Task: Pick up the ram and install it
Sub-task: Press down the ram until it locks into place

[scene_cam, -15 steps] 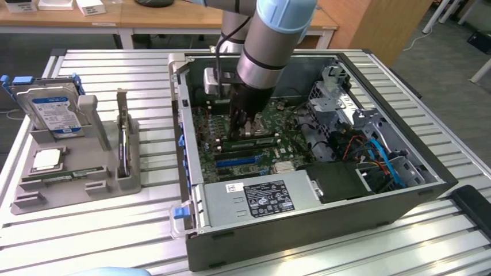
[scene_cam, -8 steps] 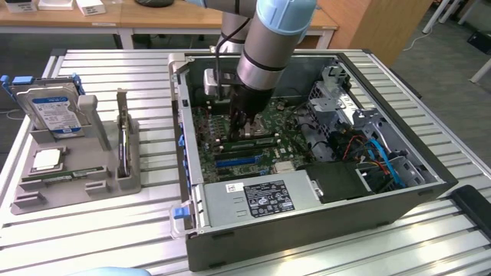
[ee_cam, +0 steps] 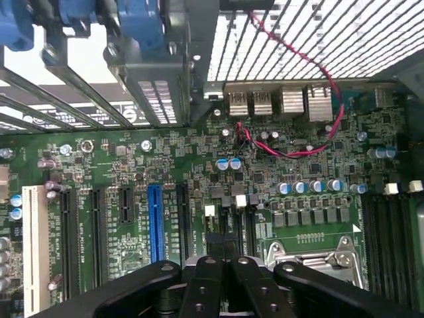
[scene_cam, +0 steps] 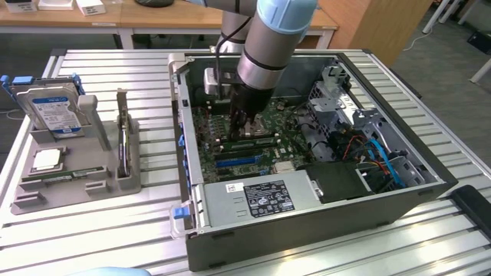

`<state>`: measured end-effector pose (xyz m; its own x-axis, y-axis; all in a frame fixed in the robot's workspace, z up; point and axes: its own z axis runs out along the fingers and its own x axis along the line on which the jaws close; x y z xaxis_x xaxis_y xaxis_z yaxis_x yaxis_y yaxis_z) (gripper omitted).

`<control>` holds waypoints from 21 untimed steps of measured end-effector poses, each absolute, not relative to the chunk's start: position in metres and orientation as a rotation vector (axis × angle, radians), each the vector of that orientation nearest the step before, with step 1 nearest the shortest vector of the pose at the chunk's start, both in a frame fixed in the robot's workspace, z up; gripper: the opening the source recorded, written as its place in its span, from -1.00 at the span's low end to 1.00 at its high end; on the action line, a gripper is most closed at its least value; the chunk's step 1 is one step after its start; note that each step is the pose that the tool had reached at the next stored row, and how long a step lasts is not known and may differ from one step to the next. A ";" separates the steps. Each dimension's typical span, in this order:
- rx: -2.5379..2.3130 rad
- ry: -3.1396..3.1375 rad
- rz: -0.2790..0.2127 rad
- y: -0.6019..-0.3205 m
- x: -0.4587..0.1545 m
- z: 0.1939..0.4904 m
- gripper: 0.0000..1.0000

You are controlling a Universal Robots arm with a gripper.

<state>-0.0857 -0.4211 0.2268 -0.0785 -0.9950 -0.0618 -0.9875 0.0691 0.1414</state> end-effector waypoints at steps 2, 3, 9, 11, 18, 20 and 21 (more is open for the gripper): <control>2.098 -2.259 -0.228 -0.421 -0.085 0.236 -0.80; 2.098 -2.260 -0.229 -0.422 -0.078 0.241 -0.80; 2.103 -2.263 -0.252 -0.424 -0.050 0.260 -0.80; 2.104 -2.263 -0.256 -0.425 -0.046 0.265 -0.80; 2.106 -2.265 -0.267 -0.426 -0.035 0.282 -0.80; 2.107 -2.265 -0.269 -0.427 -0.033 0.286 -0.80; 2.107 -2.266 -0.270 -0.427 -0.032 0.288 -0.80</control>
<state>-0.0323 -0.4273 0.2878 -0.0792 -0.9926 -0.0918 -0.9864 0.0647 0.1513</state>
